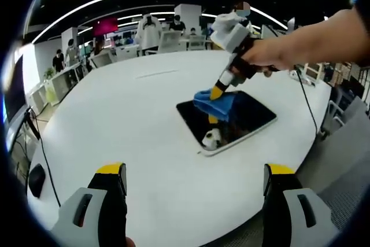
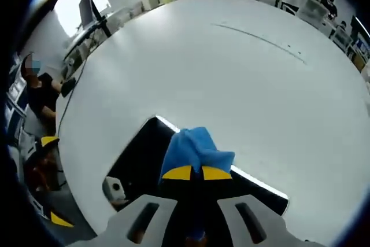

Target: Wipe the mirror surface with the cleaning cloth until all visible marks leave the cleaned area.

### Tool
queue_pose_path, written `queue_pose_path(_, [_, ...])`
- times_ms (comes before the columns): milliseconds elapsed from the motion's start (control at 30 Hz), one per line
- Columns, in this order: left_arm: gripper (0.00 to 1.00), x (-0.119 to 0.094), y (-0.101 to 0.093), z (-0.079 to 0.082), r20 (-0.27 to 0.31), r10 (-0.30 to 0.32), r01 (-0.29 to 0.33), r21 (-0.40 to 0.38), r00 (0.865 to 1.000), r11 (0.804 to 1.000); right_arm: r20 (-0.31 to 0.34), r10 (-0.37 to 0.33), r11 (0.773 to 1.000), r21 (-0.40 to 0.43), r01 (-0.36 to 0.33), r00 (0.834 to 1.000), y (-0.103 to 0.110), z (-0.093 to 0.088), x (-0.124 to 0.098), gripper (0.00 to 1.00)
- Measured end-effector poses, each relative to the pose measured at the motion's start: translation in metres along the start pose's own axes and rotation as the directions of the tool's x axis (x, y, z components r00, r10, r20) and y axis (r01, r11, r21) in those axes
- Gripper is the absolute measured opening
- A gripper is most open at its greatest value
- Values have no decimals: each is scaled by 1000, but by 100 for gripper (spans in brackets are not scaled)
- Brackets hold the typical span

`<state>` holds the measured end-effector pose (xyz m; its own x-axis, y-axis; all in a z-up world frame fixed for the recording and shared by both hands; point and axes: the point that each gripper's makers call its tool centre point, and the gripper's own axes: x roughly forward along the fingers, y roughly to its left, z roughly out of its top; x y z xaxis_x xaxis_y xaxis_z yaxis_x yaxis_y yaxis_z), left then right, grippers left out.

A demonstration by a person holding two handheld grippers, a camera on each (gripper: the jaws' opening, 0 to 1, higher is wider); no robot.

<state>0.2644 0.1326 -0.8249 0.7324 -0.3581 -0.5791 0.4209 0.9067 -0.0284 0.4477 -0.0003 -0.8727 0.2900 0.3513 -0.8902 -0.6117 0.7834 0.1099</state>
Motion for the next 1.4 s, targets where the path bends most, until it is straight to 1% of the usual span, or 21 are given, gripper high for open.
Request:
queue_pose_path(33, [99, 0, 0, 0, 0, 1, -1, 0, 1000, 1000, 17, -5, 1000, -7, 5, 1000, -3, 4, 1, 0])
queue_pose_path(67, [99, 0, 0, 0, 1, 1, -1, -1, 1000, 1000, 11, 5, 1000, 6, -5, 1000, -5, 4, 1, 0])
queue_pose_path(100, [99, 0, 0, 0, 0, 1, -1, -2, 1000, 1000, 22, -6, 1000, 5, 6, 1000, -5, 4, 0, 0])
queue_pose_path(200, [99, 0, 0, 0, 0, 1, -1, -1, 1000, 1000, 20, -9, 1000, 4, 8, 1000, -5, 5, 2, 0])
queue_pose_path(267, [99, 0, 1, 0, 0, 2, -2, -1, 1000, 1000, 18, -8, 1000, -10, 8, 1000, -3, 3, 1, 0])
queue_pose_path(600, [99, 0, 1, 0, -3, 3, -3, 1, 1000, 1000, 25, 4, 1000, -22, -3, 1000, -3, 2, -1, 0])
queue_pose_path(867, [99, 0, 1, 0, -4, 4, -4, -2, 1000, 1000, 22, -4, 1000, -29, 4, 1000, -11, 0, -1, 0])
queue_pose_path(1000, [99, 0, 1, 0, -5, 5, -5, -1, 1000, 1000, 24, -8, 1000, -30, 9, 1000, -13, -4, -4, 0])
queue_pose_path(1067, [99, 0, 1, -1, -5, 5, -5, 0, 1000, 1000, 24, -11, 1000, -27, 11, 1000, -12, -7, -8, 0])
queue_pose_path(1200, [99, 0, 1, -1, -6, 6, -6, -1, 1000, 1000, 22, -16, 1000, -27, 16, 1000, -20, -8, -11, 0])
queue_pose_path(1400, [99, 0, 1, -1, -7, 5, -5, 0, 1000, 1000, 19, -25, 999, -19, 26, 1000, -31, -15, -12, 0])
